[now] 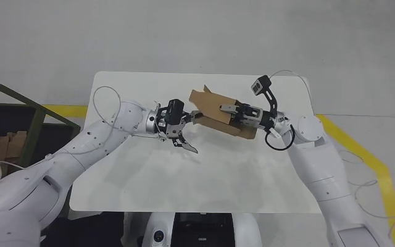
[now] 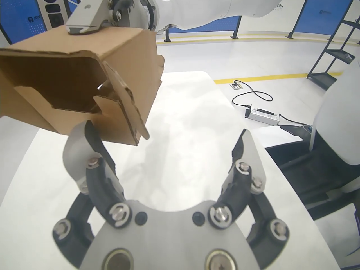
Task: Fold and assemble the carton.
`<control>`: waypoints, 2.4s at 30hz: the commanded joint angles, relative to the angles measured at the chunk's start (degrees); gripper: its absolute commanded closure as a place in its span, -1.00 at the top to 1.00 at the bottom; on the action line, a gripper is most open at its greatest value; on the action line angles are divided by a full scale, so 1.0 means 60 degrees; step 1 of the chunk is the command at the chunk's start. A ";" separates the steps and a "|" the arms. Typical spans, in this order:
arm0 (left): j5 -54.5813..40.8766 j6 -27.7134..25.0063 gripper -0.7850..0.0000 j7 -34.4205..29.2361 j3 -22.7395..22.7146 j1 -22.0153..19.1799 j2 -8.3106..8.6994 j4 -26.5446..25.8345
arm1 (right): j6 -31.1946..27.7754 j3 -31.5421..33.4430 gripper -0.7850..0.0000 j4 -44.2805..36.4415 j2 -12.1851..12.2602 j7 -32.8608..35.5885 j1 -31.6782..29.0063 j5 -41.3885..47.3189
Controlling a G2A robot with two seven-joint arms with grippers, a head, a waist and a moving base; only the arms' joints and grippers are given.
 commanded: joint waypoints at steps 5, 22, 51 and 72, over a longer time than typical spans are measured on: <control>-0.0024 0.0000 1.00 0.0070 0.0147 -0.0150 -0.0039 0.0092 | -0.0014 -0.0043 -1.00 -0.0053 0.0008 0.0057 -0.0010 -0.0043; -0.0270 0.0000 1.00 0.0085 0.0337 -0.0355 -0.0083 0.0172 | -0.0048 -0.0182 -1.00 -0.0056 0.0018 0.0152 0.0009 -0.0126; -0.0886 0.0000 0.43 0.0314 0.0377 -0.0387 0.0019 0.0190 | -0.0121 -0.0309 -1.00 0.0098 0.0015 0.0220 0.0096 0.0000; -0.1435 0.0000 0.28 0.0315 0.0611 -0.0475 0.0040 0.0464 | -0.0187 -0.0300 -1.00 0.0131 0.0038 0.0347 0.0054 0.0137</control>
